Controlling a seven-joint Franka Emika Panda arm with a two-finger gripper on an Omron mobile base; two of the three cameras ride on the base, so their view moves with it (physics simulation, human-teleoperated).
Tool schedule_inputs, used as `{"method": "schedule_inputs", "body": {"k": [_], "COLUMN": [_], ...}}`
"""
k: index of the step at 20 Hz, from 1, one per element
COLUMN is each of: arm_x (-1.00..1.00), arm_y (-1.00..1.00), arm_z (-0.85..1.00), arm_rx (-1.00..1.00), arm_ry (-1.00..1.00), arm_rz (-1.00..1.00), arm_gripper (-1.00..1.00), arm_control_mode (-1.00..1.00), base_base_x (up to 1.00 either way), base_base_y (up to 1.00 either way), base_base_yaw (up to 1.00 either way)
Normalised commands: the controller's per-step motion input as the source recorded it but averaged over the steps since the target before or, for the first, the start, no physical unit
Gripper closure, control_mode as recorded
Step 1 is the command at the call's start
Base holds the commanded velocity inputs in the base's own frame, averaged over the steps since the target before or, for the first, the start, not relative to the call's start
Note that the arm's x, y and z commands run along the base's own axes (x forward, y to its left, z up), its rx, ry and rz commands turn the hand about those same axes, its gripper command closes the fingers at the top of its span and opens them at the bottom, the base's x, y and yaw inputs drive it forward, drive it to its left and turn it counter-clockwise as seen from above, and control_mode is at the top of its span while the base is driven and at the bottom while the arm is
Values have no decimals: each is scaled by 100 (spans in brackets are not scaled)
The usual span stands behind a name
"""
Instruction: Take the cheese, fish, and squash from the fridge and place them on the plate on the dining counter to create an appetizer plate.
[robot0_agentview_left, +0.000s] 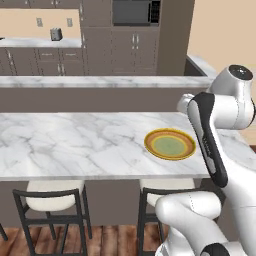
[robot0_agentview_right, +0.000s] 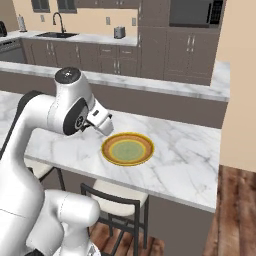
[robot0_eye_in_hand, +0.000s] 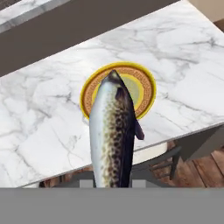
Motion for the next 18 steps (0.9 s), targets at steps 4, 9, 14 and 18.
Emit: {"method": "schedule_inputs", "body": {"k": [4, 9, 14, 18], "arm_x": [51, 50, 46, 42], "arm_y": [0, 0, -2, -6], "arm_z": [-69, -63, -59, -53], "arm_rx": [0, 0, 0, 0], "arm_ry": [18, 14, 13, 13], "arm_rz": [0, 0, 0, 0], "arm_gripper": [100, 100, 100, 100], "arm_control_mode": [-100, -100, -100, -100], "base_base_x": [0, 0, 0, 0], "base_base_y": [0, 0, 0, 0], "base_base_yaw": [0, 0, 0, 0]}}
